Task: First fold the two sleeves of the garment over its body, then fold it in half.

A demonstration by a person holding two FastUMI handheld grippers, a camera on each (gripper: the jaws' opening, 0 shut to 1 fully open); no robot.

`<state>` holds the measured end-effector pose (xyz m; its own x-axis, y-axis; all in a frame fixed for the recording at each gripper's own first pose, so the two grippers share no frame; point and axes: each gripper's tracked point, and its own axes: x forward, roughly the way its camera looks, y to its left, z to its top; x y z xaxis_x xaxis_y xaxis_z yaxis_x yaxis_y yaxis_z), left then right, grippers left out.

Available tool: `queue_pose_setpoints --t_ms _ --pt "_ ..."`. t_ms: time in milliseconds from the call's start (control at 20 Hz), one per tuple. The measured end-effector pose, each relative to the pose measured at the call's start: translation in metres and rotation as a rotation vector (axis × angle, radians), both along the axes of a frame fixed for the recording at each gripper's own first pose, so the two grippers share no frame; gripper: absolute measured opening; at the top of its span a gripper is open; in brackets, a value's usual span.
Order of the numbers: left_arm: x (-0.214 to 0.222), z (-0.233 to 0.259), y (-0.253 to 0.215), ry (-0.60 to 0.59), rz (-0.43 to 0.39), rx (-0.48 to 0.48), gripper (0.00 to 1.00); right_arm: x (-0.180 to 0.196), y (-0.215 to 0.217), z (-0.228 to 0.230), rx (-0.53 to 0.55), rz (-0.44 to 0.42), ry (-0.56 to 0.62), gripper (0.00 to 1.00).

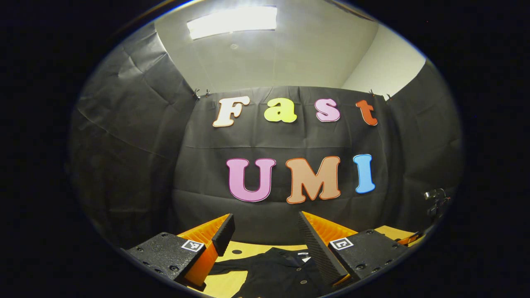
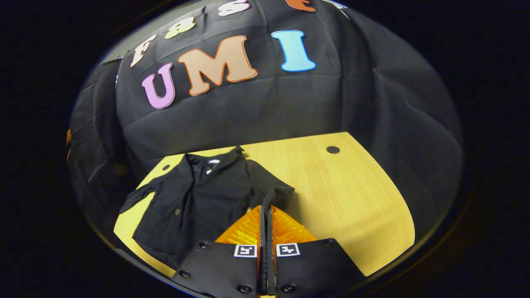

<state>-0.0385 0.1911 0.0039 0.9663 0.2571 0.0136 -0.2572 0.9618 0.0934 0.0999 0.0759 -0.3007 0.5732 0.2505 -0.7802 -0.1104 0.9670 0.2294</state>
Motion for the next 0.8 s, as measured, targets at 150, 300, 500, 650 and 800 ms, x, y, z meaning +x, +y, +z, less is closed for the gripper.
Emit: queue_pose_setpoints --t_ms 150,300,500,650,800 --pt "0.009 0.001 0.026 -0.008 -0.004 -0.012 0.97 0.032 0.043 0.03 0.01 0.042 -0.043 0.02" --pt "0.013 -0.003 0.048 -0.008 -0.005 -0.017 0.97 0.057 0.093 0.045 0.027 0.102 -0.065 0.03" --pt "0.006 -0.009 0.083 0.007 0.025 -0.022 0.96 0.075 0.16 0.042 0.028 0.192 -0.065 0.02" --pt "-0.002 -0.012 0.112 0.018 0.063 -0.014 0.97 0.081 0.21 0.033 0.033 0.259 -0.06 0.02" --pt "-0.013 -0.012 0.138 0.021 0.098 -0.007 0.97 0.086 0.259 0.023 0.036 0.324 -0.054 0.02"
